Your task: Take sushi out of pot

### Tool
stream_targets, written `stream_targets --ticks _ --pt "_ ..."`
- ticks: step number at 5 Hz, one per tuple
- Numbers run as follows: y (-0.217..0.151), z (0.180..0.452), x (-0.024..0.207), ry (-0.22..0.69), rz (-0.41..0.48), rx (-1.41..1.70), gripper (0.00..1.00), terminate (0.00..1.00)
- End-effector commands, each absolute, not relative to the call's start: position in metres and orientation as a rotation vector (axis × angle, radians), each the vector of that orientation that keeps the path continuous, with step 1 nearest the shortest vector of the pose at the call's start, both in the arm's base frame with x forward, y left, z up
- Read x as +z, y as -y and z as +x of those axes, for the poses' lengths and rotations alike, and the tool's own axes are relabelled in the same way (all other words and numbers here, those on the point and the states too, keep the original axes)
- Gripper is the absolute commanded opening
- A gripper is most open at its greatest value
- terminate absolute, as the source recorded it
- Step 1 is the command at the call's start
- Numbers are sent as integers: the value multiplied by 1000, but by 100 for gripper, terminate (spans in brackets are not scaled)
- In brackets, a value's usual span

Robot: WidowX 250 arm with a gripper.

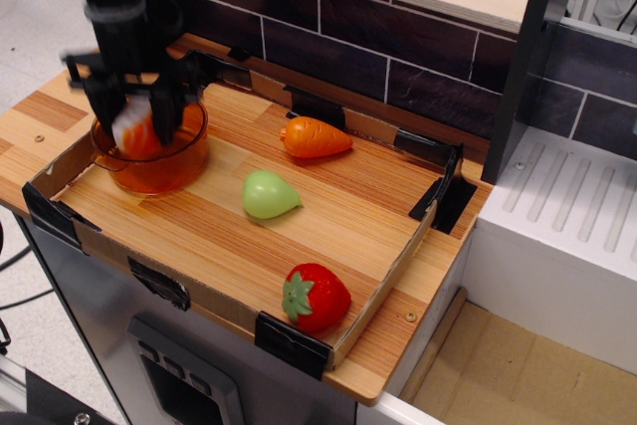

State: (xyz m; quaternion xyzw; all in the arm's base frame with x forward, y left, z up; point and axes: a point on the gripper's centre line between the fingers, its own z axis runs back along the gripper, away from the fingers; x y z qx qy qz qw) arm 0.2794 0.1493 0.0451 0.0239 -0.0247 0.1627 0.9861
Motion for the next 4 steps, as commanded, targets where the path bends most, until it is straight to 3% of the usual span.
stream_targets --ticks 1,4 --pt "-117 289 121 143 0 278 0 0" --pt "-17 327 76 12 -35 -60 0 0"
